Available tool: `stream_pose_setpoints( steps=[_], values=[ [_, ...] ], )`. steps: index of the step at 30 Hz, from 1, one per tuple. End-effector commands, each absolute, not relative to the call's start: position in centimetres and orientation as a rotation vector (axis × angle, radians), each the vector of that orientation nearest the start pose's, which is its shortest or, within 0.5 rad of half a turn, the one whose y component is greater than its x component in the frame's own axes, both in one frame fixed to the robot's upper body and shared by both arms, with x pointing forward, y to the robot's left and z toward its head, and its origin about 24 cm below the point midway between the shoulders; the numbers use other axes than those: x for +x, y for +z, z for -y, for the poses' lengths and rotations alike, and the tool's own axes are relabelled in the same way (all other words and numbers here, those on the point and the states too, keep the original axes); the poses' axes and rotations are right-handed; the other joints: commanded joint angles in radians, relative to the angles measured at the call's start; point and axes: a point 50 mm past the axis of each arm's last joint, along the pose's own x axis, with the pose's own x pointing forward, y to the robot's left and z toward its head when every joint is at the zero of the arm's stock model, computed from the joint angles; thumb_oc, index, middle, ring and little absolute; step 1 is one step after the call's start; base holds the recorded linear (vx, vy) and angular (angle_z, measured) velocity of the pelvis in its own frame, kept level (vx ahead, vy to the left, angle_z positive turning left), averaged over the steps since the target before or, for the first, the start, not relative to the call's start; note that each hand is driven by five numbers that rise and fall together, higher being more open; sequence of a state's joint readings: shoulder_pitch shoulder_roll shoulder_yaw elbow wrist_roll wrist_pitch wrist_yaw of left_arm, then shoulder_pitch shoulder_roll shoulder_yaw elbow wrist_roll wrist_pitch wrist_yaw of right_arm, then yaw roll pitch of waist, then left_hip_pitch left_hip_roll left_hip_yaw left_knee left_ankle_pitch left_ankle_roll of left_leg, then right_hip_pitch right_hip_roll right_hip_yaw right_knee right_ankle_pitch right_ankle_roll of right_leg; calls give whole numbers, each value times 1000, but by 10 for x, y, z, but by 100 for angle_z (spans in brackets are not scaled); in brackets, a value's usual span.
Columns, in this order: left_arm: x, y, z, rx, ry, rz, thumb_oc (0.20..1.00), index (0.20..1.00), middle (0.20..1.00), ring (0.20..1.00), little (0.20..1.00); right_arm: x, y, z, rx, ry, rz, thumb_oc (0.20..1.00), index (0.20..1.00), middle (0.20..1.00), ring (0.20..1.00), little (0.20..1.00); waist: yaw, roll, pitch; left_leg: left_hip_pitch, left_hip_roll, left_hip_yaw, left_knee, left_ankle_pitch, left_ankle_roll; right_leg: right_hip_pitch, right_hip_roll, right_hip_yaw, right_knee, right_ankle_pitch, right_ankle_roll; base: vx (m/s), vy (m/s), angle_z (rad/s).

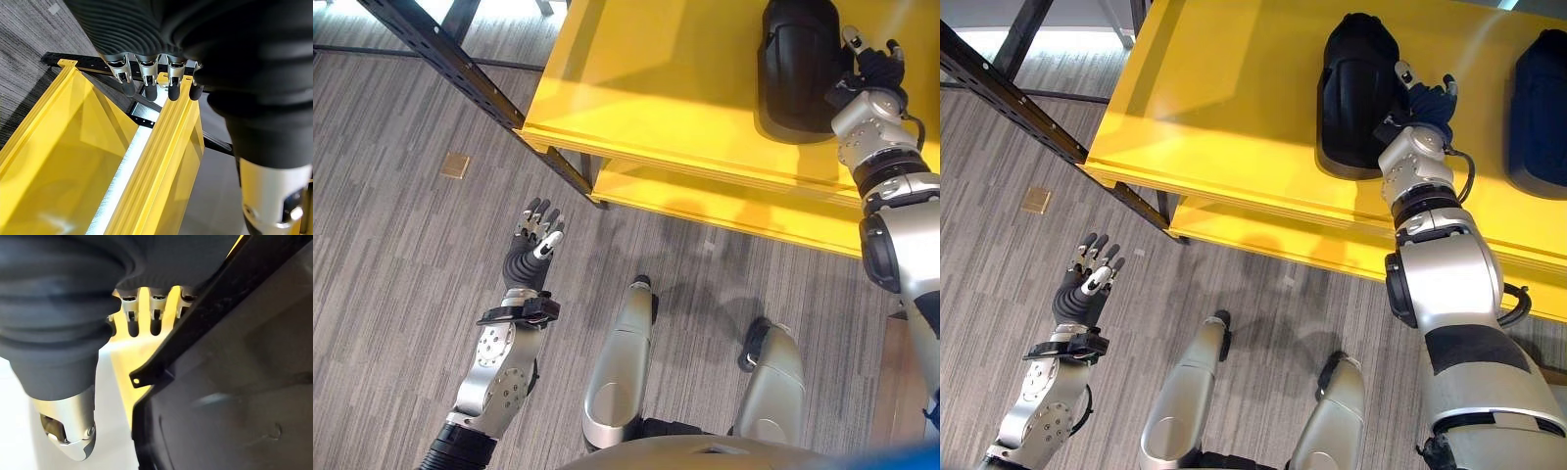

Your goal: Move parts from the plastic box to the shelf.

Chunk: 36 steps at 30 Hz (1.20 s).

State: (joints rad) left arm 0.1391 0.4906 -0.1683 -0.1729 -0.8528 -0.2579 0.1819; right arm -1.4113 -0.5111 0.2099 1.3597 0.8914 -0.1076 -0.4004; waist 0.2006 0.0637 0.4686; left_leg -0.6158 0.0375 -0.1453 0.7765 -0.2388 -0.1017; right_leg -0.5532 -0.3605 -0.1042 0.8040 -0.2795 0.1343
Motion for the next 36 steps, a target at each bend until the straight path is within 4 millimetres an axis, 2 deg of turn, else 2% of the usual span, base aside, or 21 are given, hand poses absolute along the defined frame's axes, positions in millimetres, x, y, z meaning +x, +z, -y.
stream_pose_setpoints(
  steps=[1,10,12,19,21,22,23,26,28,29,32,33,34,36],
  values=[
    [225,93,-216,-397,44,229,1000,1000,1000,1000,1000,418,271,241,469,-524,215,1000,1000,1000,1000,1000,18,20,24,-5,16,-13,18,-98,75,77,38,-8,30,-128,-75,0,0,0],
    [226,94,-217,-401,51,230,1000,1000,1000,1000,1000,415,287,246,424,-537,261,1000,1000,1000,1000,1000,22,17,29,-8,12,-13,23,-100,76,78,35,-9,31,-129,-76,0,0,0],
    [227,94,-217,-405,52,233,1000,1000,1000,1000,1000,411,310,250,480,-519,342,1000,1000,1000,1000,1000,16,9,23,-4,16,-10,22,-101,75,78,36,-7,29,-127,-76,0,0,0],
    [229,97,-216,-410,40,241,1000,1000,1000,1000,1000,406,338,245,498,-483,429,1000,1000,1000,1000,1000,2,-9,11,12,27,-7,10,-101,72,91,41,-3,14,-123,-76,3,2,-2],
    [230,100,-218,-408,42,258,1000,1000,1000,1000,1000,401,360,237,347,-463,498,1000,1000,1000,1000,1000,-8,-19,6,22,31,-7,1,-98,69,99,43,-2,5,-119,-74,8,21,-9],
    [230,100,-218,-408,42,258,1000,1000,1000,1000,1000,401,360,237,347,-463,498,1000,1000,1000,1000,1000,-8,-19,6,22,31,-7,1,-98,69,100,43,-2,5,-119,-74,1,17,-5],
    [230,102,-220,-410,46,269,1000,1000,1000,1000,1000,396,375,231,207,-443,566,1000,1000,1000,1000,1000,-20,-31,4,27,35,-3,-1,-97,67,103,45,-1,0,-115,-74,1,14,-3],
    [229,103,-221,-418,57,277,1000,1000,1000,1000,1000,387,388,219,121,-374,679,1000,1000,1000,1000,1000,-47,-43,6,30,43,4,3,-99,63,98,49,6,3,-112,-76,-5,21,-6],
    [229,103,-222,-417,61,278,1000,1000,1000,1000,1000,384,389,215,109,-351,705,1000,1000,1000,1000,1000,-52,-46,7,32,45,6,1,-98,63,98,52,8,2,-111,-76,-4,17,-13],
    [228,102,-223,-425,76,277,1000,1000,1000,1000,1000,375,386,201,41,-262,779,1000,1000,1000,1000,1000,-69,-53,14,38,50,12,-3,-96,61,96,56,15,-3,-108,-78,-11,22,-15],
    [227,103,-228,-416,102,282,1000,1000,1000,1000,1000,351,380,187,-123,-129,884,1000,1000,1000,1000,1000,-98,-66,24,36,59,22,-1,-93,61,85,61,25,-2,-105,-81,-42,24,-14],
    [225,100,-228,-424,119,271,1000,1000,1000,1000,1000,339,364,187,-137,-80,909,1000,1000,1000,1000,1000,-114,-67,32,24,59,27,-6,-67,67,73,58,23,-8,-82,-88,-88,32,-18],
    [223,98,-229,-416,134,259,1000,1000,1000,1000,1000,326,348,188,-196,-38,923,1000,1000,1000,1000,1000,-127,-70,36,22,60,31,-2,-69,68,71,58,25,-6,-83,-89,2,6,-21],
    [220,95,-230,-417,151,249,1000,1000,1000,1000,1000,300,321,202,-259,-4,932,1000,1000,1000,1000,1000,-149,-74,41,31,63,29,10,-99,66,78,59,26,7,-110,-84,93,-42,-13]
  ],
)
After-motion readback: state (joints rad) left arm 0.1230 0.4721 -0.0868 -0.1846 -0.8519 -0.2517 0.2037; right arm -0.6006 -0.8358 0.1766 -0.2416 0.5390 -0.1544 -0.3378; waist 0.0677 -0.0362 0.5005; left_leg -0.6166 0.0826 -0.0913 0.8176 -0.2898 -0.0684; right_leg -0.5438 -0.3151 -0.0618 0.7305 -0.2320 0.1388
